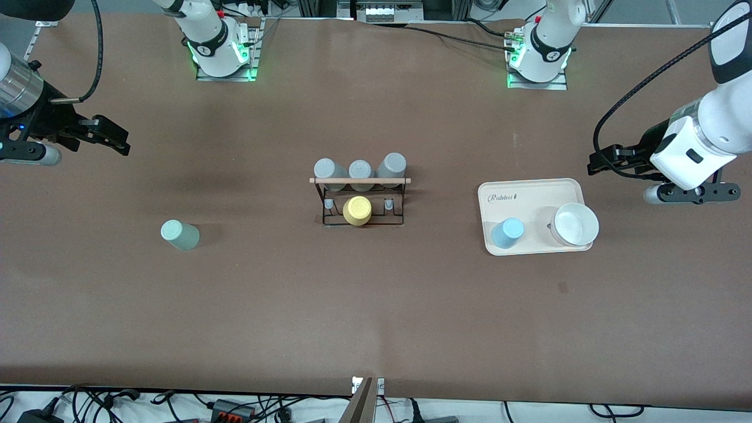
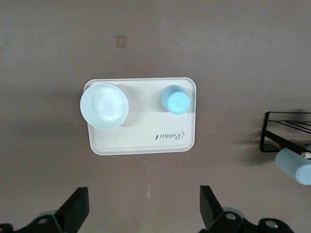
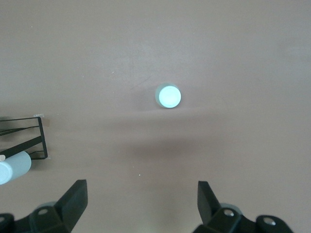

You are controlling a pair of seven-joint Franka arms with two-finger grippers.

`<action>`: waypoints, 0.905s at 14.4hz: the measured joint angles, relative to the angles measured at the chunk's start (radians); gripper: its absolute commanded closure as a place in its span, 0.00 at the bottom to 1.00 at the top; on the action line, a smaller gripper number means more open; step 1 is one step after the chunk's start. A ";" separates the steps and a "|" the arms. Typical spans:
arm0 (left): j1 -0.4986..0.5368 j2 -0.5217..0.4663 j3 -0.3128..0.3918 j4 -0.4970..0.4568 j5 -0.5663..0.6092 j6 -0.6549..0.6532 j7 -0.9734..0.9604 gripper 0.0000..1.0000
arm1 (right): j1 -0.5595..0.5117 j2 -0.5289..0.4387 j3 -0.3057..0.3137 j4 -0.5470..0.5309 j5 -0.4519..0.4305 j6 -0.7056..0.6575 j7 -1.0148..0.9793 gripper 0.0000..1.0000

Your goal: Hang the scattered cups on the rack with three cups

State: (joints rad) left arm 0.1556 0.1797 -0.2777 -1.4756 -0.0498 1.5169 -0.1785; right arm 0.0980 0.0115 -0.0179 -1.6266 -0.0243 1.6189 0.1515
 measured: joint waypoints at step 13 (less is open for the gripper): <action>-0.012 0.044 -0.002 -0.019 0.029 0.025 0.006 0.00 | 0.002 0.012 -0.002 0.027 0.000 0.012 0.000 0.00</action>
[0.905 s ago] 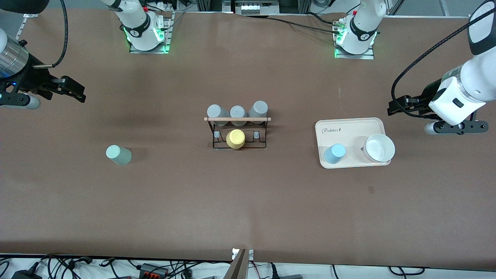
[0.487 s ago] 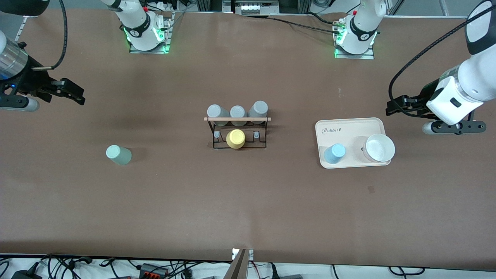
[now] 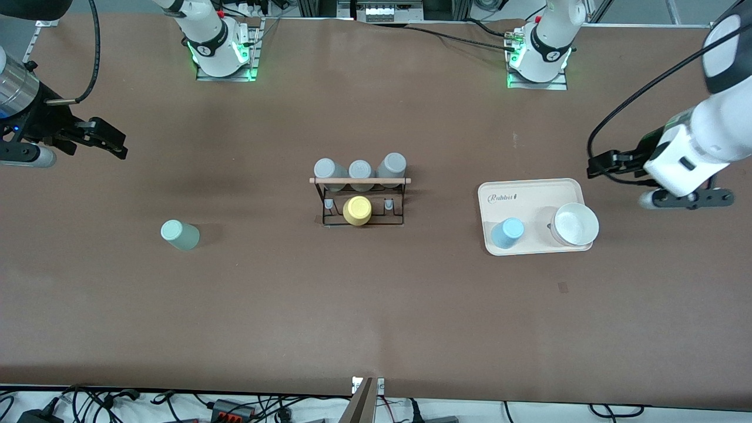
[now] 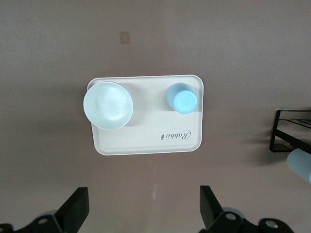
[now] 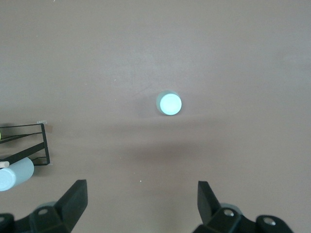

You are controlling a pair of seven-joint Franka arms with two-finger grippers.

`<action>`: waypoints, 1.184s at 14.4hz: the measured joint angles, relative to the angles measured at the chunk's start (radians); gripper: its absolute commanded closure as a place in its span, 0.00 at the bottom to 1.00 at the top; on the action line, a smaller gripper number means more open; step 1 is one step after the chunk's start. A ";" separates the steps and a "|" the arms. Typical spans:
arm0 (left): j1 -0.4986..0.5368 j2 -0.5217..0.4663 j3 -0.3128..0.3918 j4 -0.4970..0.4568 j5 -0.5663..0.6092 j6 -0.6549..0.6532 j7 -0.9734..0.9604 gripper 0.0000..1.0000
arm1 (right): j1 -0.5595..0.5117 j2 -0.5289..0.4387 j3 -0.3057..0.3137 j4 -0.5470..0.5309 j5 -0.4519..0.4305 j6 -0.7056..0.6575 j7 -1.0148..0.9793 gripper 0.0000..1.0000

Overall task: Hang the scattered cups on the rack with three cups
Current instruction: 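Reach down and grasp the small blue cup on the tray with the left gripper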

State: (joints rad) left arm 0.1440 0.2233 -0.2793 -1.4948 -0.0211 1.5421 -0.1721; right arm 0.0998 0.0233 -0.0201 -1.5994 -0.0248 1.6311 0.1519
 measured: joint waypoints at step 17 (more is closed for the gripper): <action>-0.161 0.323 0.000 -0.270 0.144 0.581 -0.036 0.00 | 0.033 0.078 -0.001 -0.011 -0.002 0.001 0.001 0.00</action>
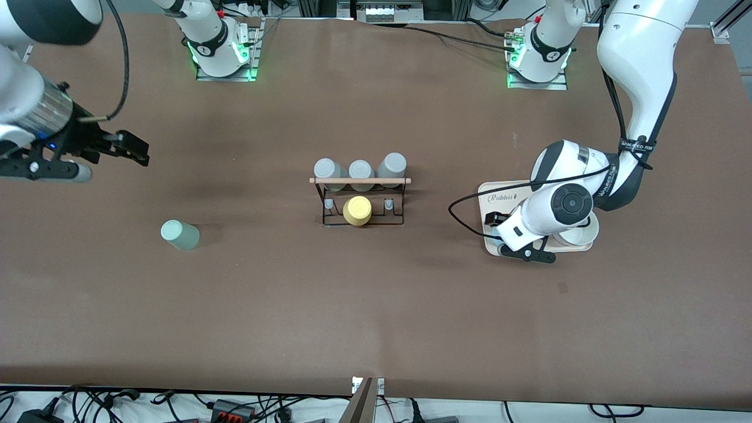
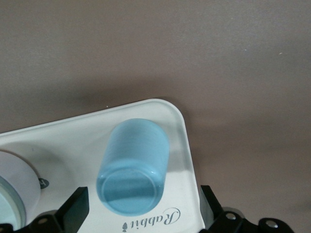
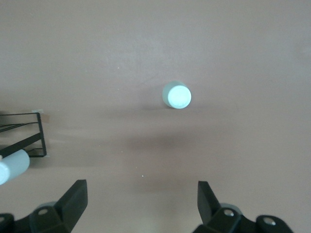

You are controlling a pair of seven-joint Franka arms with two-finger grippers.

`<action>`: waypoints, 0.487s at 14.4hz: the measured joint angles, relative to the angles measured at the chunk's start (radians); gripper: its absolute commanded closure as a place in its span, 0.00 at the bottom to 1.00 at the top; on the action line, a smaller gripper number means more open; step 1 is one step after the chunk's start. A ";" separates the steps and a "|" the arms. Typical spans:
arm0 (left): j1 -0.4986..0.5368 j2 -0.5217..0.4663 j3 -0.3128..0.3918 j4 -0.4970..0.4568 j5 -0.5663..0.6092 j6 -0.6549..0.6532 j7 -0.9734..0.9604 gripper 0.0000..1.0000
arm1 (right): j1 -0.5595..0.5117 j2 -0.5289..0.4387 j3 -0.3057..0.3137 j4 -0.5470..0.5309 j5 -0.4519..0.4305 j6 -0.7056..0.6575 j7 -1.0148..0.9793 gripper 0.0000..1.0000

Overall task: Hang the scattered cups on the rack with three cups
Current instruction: 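Reach down and grasp the small blue cup on the tray with the left gripper, then bring the blue cup rackward while the right gripper grips the teal cup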

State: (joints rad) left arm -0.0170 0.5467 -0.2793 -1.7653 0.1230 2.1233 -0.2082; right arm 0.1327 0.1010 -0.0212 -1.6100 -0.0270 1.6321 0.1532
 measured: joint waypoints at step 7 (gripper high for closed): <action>0.002 0.021 0.001 -0.021 0.075 0.052 -0.001 0.20 | -0.008 0.200 -0.008 -0.036 -0.045 0.158 0.000 0.00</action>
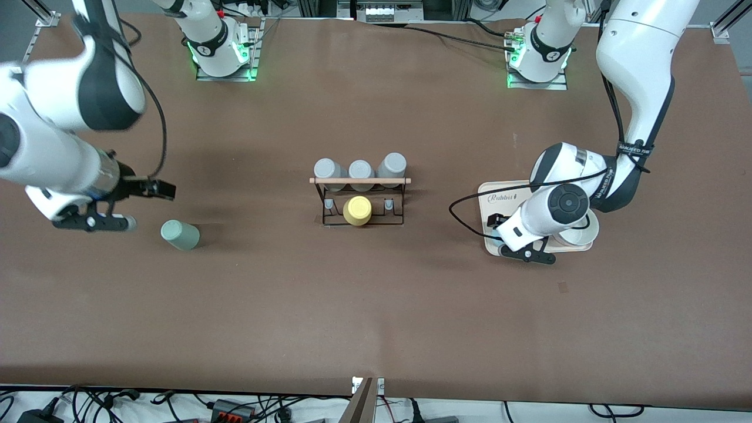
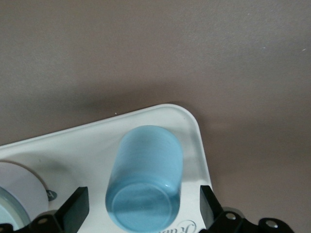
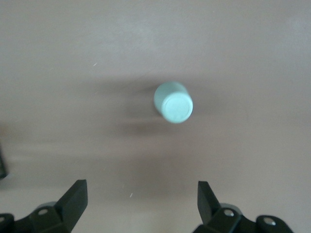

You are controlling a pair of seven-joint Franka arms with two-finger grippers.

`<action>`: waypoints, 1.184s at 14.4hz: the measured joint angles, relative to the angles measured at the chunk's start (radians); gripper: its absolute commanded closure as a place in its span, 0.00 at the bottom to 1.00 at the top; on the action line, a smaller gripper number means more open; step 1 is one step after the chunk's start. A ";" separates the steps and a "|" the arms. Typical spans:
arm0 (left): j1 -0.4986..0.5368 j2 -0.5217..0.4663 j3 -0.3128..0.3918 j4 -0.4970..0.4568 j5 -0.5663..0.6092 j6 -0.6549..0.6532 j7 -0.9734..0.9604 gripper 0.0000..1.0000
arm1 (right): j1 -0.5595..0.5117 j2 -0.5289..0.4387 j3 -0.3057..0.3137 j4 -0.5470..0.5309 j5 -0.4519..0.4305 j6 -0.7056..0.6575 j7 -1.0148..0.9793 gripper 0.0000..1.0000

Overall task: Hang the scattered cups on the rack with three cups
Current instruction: 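Bring the blue cup rackward while the right gripper grips the teal cup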

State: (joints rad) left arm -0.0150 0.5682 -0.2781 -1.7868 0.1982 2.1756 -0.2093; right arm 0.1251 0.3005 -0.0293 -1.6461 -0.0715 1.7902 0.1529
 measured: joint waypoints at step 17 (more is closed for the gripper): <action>-0.114 -0.022 -0.128 0.338 0.013 -0.264 -0.052 0.99 | -0.098 0.182 -0.006 -0.236 -0.017 0.494 -0.158 0.00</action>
State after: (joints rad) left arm -0.1287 0.5457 -0.4063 -1.4487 0.2108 1.9119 -0.2610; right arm 0.0271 0.4827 -0.0351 -1.8825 -0.0884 2.2840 -0.0056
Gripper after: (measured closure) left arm 0.352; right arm 0.000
